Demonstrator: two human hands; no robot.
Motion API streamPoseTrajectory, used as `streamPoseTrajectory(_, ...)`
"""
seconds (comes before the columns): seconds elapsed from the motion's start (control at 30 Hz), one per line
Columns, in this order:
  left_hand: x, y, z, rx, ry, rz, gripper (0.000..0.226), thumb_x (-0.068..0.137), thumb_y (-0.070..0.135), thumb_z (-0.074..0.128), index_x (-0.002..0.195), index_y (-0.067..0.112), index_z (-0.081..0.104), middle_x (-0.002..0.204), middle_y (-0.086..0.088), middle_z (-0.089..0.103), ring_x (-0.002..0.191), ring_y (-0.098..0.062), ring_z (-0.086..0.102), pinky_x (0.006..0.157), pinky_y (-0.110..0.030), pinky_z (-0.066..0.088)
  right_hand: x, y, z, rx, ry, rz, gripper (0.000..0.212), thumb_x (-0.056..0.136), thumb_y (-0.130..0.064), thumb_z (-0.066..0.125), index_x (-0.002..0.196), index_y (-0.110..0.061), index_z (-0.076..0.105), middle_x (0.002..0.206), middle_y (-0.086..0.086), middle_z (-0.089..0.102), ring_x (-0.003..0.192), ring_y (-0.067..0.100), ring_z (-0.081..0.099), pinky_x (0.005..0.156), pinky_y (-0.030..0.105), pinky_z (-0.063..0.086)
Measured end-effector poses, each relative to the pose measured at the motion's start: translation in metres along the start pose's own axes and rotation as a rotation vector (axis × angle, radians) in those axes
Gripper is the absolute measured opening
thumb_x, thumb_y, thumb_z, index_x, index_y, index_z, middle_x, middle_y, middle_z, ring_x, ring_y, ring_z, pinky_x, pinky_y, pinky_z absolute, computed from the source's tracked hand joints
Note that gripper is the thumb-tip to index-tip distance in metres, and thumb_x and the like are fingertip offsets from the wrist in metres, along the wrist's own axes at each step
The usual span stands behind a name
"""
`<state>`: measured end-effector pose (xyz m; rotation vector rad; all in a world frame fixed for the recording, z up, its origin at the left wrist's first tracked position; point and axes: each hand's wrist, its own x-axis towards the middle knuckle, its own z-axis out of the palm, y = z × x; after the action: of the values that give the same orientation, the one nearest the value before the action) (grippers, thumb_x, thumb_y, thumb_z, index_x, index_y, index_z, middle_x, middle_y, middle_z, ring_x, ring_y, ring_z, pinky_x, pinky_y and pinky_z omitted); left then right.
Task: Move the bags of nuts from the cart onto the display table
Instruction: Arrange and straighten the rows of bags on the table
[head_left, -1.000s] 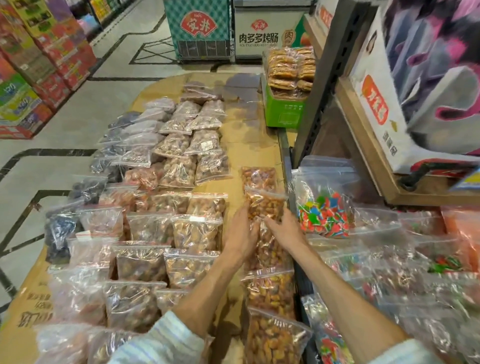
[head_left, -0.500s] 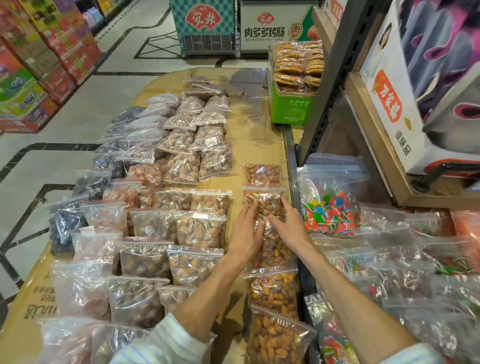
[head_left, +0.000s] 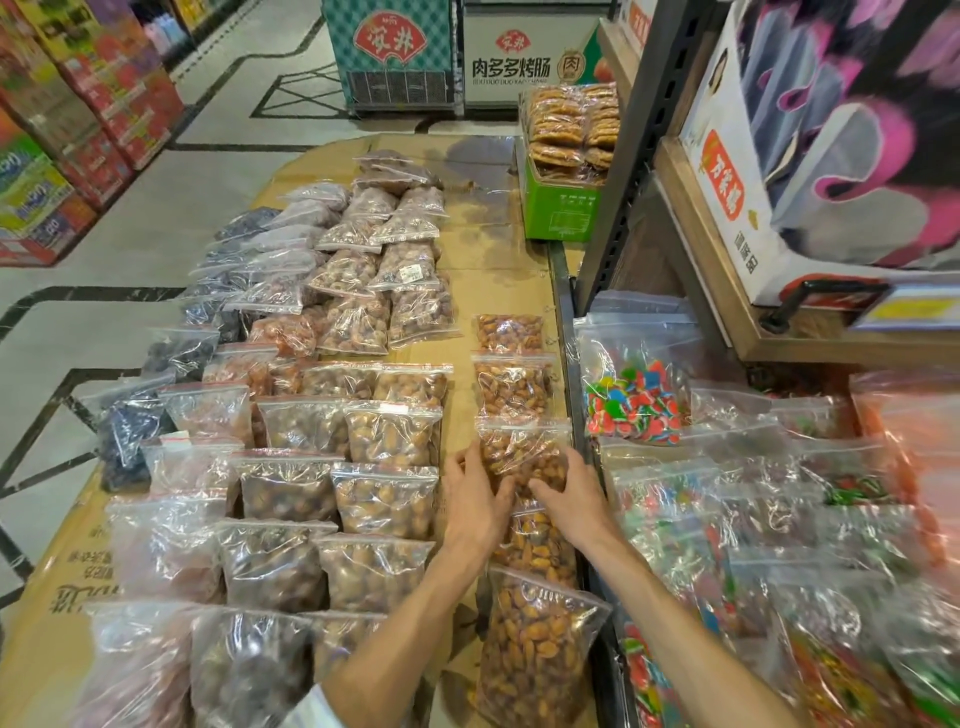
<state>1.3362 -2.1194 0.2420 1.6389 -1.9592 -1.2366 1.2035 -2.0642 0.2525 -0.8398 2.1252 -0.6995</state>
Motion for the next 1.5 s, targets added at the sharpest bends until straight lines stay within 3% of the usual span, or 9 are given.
streamPoseTrajectory(0.2,-0.008,0.001,-0.005,-0.047,0.058,0.056,0.064,0.107,0.022,0.055,0.164,0.021,0.026,0.137,-0.001,0.042,0.116,-0.01,0.049,0.111,-0.023,0.042,-0.002,-0.005,0.0,-0.008,0.039,-0.044,0.063,0.104,-0.028,0.064,0.161,-0.025,0.037,0.14,0.008,0.051,0.128,0.026,0.057,0.1,0.039,0.047)
streamPoseTrajectory(0.3,0.001,0.012,-0.01,-0.026,0.082,0.109,0.062,0.108,0.022,0.051,0.164,0.021,0.025,0.128,0.006,0.039,0.097,0.0,0.039,0.081,0.004,0.035,0.004,-0.012,-0.001,0.041,0.062,-0.054,0.06,0.105,-0.027,0.063,0.16,-0.024,0.037,0.141,0.007,0.053,0.131,0.026,0.057,0.105,0.043,0.05)
streamPoseTrajectory(0.43,0.007,0.013,-0.01,0.009,0.073,0.07,0.067,0.108,0.03,0.05,0.167,0.024,0.018,0.128,-0.006,0.045,0.105,-0.01,0.037,0.088,-0.023,0.033,0.007,-0.016,0.001,0.049,0.045,-0.052,0.069,0.104,-0.029,0.064,0.163,-0.027,0.029,0.155,0.01,0.044,0.145,0.03,0.046,0.118,0.05,0.042)
streamPoseTrajectory(0.67,0.001,0.014,-0.008,-0.017,0.066,0.017,0.067,0.112,0.033,0.043,0.168,0.029,0.006,0.126,-0.002,0.041,0.079,-0.001,0.042,0.08,-0.025,0.037,0.004,-0.015,0.0,-0.011,-0.018,-0.059,0.073,0.108,-0.039,0.053,0.168,-0.032,0.011,0.164,0.01,0.029,0.152,0.031,0.036,0.118,0.049,0.037)
streamPoseTrajectory(0.83,-0.016,0.001,-0.009,-0.069,-0.008,-0.057,0.078,0.108,0.028,0.054,0.168,0.015,0.005,0.154,-0.011,0.037,0.144,-0.027,0.041,0.12,-0.043,0.038,-0.008,0.002,0.0,0.076,0.003,-0.032,0.084,0.102,-0.043,0.064,0.167,-0.028,0.013,0.167,0.01,0.034,0.149,0.027,0.042,0.121,0.052,0.038)
streamPoseTrajectory(0.93,-0.036,-0.013,-0.005,-0.091,-0.062,-0.063,0.083,0.105,0.028,0.06,0.167,0.016,0.007,0.16,-0.009,0.033,0.151,-0.025,0.03,0.126,-0.046,0.03,-0.024,0.016,0.003,0.09,-0.053,-0.015,0.095,0.099,-0.049,0.066,0.168,-0.021,0.008,0.17,0.007,0.03,0.153,0.027,0.037,0.123,0.05,0.035)
streamPoseTrajectory(1.03,-0.052,-0.023,0.002,-0.087,-0.083,-0.108,0.082,0.103,0.039,0.063,0.164,0.011,0.016,0.161,-0.009,0.035,0.148,-0.024,0.033,0.124,-0.048,0.032,-0.036,0.03,0.006,0.081,-0.093,-0.01,0.1,0.097,-0.054,0.066,0.169,-0.021,0.006,0.173,0.002,0.023,0.158,0.025,0.027,0.126,0.05,0.029)
streamPoseTrajectory(1.2,-0.062,-0.048,0.02,-0.084,0.017,-0.141,0.081,0.082,0.071,0.059,0.142,0.018,0.046,0.136,-0.004,0.058,0.127,-0.022,0.057,0.111,-0.047,0.049,-0.052,0.039,0.008,-0.008,-0.112,0.015,0.089,0.096,-0.053,0.068,0.164,-0.015,0.024,0.164,0.008,0.038,0.148,0.029,0.043,0.118,0.046,0.039)
streamPoseTrajectory(1.5,-0.079,-0.035,0.012,-0.064,0.004,-0.069,0.05,0.097,0.038,0.064,0.141,0.019,0.049,0.133,-0.001,0.059,0.124,-0.02,0.059,0.109,-0.046,0.05,-0.062,0.039,0.004,-0.008,-0.134,0.019,0.075,0.097,-0.049,0.068,0.159,-0.025,0.035,0.154,0.004,0.052,0.14,0.025,0.053,0.115,0.05,0.045)
